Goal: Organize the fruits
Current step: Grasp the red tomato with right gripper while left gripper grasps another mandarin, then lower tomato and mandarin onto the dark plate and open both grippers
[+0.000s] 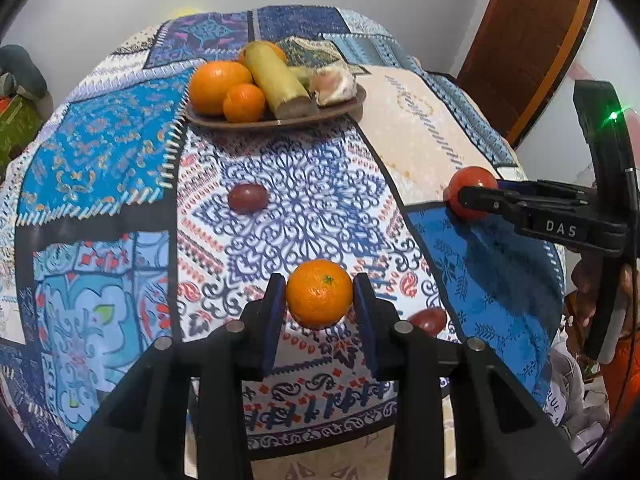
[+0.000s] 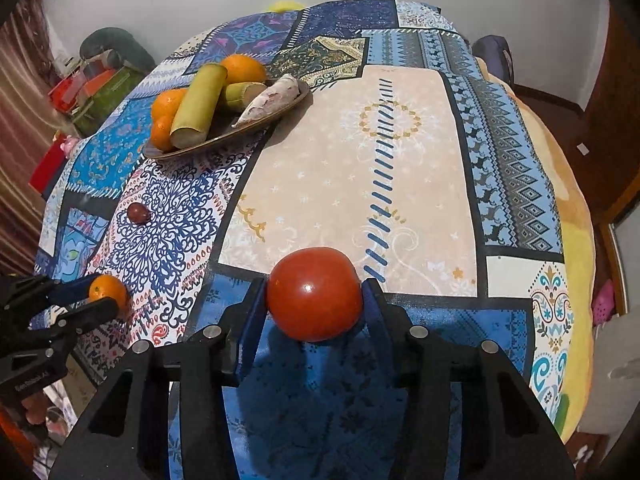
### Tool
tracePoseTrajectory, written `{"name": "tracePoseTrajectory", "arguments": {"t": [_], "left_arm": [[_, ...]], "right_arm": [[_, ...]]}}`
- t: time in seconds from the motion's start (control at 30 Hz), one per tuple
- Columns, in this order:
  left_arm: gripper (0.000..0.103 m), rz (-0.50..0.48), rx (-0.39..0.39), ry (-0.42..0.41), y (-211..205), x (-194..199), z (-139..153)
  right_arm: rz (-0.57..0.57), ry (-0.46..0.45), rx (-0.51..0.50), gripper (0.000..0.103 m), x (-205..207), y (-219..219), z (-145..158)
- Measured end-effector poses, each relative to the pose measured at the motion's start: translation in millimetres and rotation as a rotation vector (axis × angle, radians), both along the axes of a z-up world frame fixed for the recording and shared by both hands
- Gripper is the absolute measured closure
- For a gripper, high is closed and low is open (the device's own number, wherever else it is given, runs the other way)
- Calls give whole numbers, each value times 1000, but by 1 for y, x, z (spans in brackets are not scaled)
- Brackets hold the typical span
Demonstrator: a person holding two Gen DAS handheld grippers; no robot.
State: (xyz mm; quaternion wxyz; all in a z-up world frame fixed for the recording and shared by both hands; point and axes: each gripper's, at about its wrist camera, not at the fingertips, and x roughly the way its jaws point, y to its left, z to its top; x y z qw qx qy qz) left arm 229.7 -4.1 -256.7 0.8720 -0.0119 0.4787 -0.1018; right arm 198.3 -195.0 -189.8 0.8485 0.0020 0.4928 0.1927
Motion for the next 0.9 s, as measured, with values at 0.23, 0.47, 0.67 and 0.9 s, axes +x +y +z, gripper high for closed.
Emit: {"name": "tracePoseTrajectory", "arguments": {"t": [0.23, 0.47, 0.67, 0.9], "left_arm": [[69, 29, -6, -59, 9, 7, 23], [69, 56, -9, -110, 22, 24, 44], [69, 68, -1, -143, 29, 47, 56], [69, 74, 17, -173, 34, 72, 61]], "right_arm": [[3, -69, 4, 59, 2, 7, 21], [17, -158, 14, 59, 7, 18, 50], [34, -211, 41, 59, 16, 30, 69], [53, -250, 67, 59, 30, 43, 80]]}}
